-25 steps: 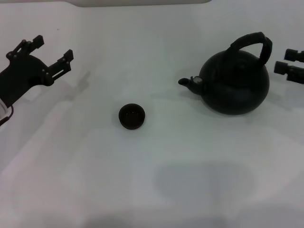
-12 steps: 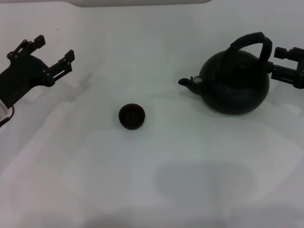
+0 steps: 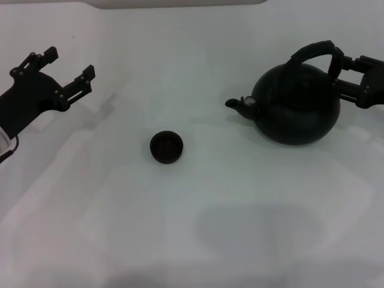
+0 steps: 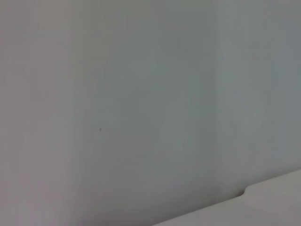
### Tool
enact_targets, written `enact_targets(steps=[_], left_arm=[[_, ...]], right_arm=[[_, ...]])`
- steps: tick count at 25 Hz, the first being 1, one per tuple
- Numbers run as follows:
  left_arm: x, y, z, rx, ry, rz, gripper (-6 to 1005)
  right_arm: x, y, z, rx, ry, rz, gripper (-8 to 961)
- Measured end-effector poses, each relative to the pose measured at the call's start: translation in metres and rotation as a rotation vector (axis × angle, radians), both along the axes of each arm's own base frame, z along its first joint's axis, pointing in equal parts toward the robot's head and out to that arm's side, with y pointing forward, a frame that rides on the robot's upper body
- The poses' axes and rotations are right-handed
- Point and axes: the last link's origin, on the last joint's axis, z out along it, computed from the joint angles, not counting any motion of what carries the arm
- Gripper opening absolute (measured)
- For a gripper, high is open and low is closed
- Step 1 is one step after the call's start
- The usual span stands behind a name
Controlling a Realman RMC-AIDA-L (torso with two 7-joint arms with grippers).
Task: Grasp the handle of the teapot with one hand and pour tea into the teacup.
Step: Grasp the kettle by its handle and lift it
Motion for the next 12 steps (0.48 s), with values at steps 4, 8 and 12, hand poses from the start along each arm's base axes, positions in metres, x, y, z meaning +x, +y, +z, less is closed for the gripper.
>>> enact_targets(steps=[4, 8, 12], left_arm=[[-0.0005, -0.0002, 0.0000, -0.003, 0.005, -0.001, 862], [-0.0006, -0.0005, -0.0004, -0.005, 0.007, -0.002, 862], [-0.0007, -0.0008, -0.0011, -0.007, 0.007, -0.001, 861]], right_arm=[[-0.0006, 0.0020, -0.0017, 0.014, -0.011, 0.000, 674], [0.0003, 0.0045, -0.0009, 0.043, -0.018, -0.006, 673], [0.0013, 0.0066, 0.0016, 0.087, -0.012, -0.014, 667]])
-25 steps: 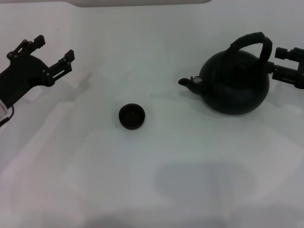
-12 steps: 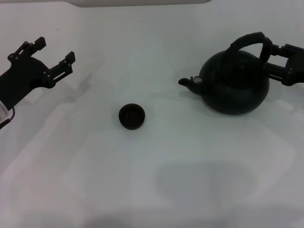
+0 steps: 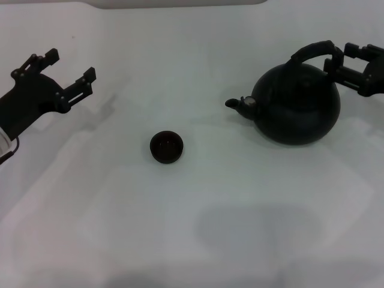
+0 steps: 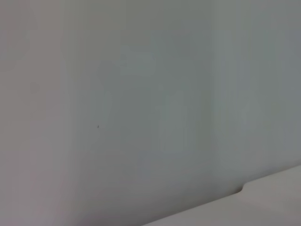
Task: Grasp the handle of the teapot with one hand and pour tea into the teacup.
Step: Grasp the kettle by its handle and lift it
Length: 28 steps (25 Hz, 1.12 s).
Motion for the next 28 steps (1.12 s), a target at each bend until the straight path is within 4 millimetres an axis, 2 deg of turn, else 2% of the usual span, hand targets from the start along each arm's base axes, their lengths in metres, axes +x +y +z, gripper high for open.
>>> enact_targets(steps=[9, 17, 20, 25, 28], left_arm=[[0.000, 0.000, 0.000, 0.000, 0.001, 0.000, 861], [0.002, 0.002, 0.001, 0.001, 0.002, -0.007, 862], [0.002, 0.003, 0.001, 0.001, 0.002, -0.009, 862], [0.002, 0.004, 0.001, 0.001, 0.003, -0.008, 861], [0.002, 0.004, 0.001, 0.001, 0.003, -0.008, 861]], right_arm=[[0.002, 0.000, 0.000, 0.017, 0.001, -0.014, 555], [0.005, -0.003, -0.007, 0.009, 0.003, -0.036, 462], [0.006, -0.003, -0.010, 0.003, 0.004, -0.044, 467], [0.004, -0.002, -0.012, 0.006, -0.008, -0.029, 377], [0.004, -0.001, -0.012, 0.008, -0.008, -0.028, 282]])
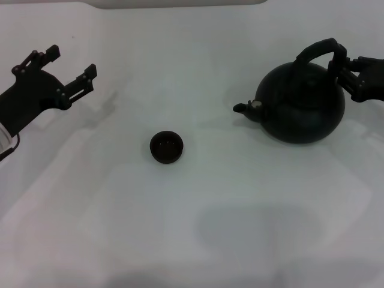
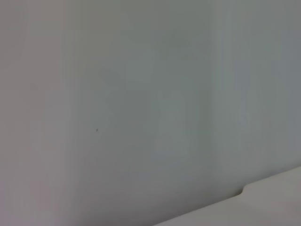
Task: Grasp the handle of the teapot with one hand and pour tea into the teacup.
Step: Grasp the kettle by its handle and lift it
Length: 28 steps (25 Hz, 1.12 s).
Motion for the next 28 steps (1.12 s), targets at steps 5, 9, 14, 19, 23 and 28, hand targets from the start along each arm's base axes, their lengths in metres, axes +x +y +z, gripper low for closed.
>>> enact_targets(steps=[5, 9, 14, 19, 23, 28], left_arm=[[-0.0013, -0.0014, -0.0001, -0.001, 0.001, 0.004, 861], [-0.0020, -0.0019, -0.0003, -0.002, 0.001, 0.007, 862], [-0.0020, -0.0015, -0.0008, -0.003, 0.002, 0.007, 862], [-0.0019, -0.0013, -0.0019, -0.007, 0.001, 0.007, 862], [-0.0021, -0.0015, -0.0021, -0.008, 0.001, 0.008, 861], [-0.0026, -0.0021, -0.0024, -0.009, 0.000, 0.009, 861]], right_arm=[[-0.0009, 0.0009, 0.0001, 0.011, -0.004, 0.009, 175], [-0.0001, 0.0002, -0.0009, 0.032, -0.003, 0.019, 156], [0.0005, -0.0012, -0.0032, 0.037, -0.013, 0.032, 153], [0.0008, 0.0003, -0.0050, 0.044, 0.003, 0.017, 151], [0.0004, 0.0018, -0.0063, 0.046, 0.009, 0.012, 149], [-0.0014, 0.0040, -0.0082, 0.050, -0.011, 0.034, 147]])
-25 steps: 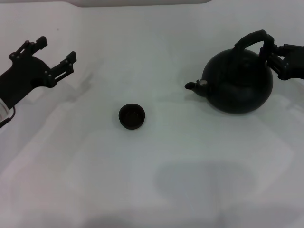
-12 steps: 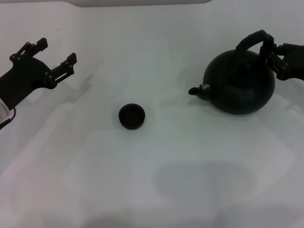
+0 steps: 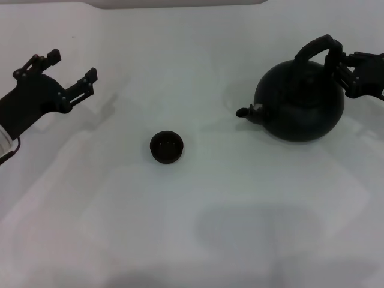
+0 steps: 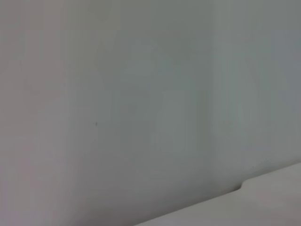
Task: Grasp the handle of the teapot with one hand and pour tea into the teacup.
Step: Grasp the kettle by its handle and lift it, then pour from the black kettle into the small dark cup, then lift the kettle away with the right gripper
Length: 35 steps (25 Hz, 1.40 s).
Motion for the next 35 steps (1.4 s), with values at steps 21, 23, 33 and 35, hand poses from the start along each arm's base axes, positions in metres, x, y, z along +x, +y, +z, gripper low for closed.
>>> enact_targets(steps=[21, 23, 33, 35], left_arm=[[0.001, -0.001, -0.003, -0.011, 0.004, -0.004, 859], [0.000, -0.002, -0.003, -0.012, 0.004, -0.003, 858], [0.001, -0.001, -0.004, -0.019, 0.011, -0.009, 859], [0.001, -0.002, -0.004, -0.019, 0.012, -0.008, 859]], right_arm=[[-0.034, 0.006, 0.000, 0.084, -0.003, 0.225, 147], [-0.040, 0.007, -0.006, 0.082, -0.003, 0.246, 147], [-0.054, 0.021, -0.020, 0.079, -0.051, 0.255, 147], [-0.056, 0.026, -0.024, 0.079, -0.083, 0.239, 147]])
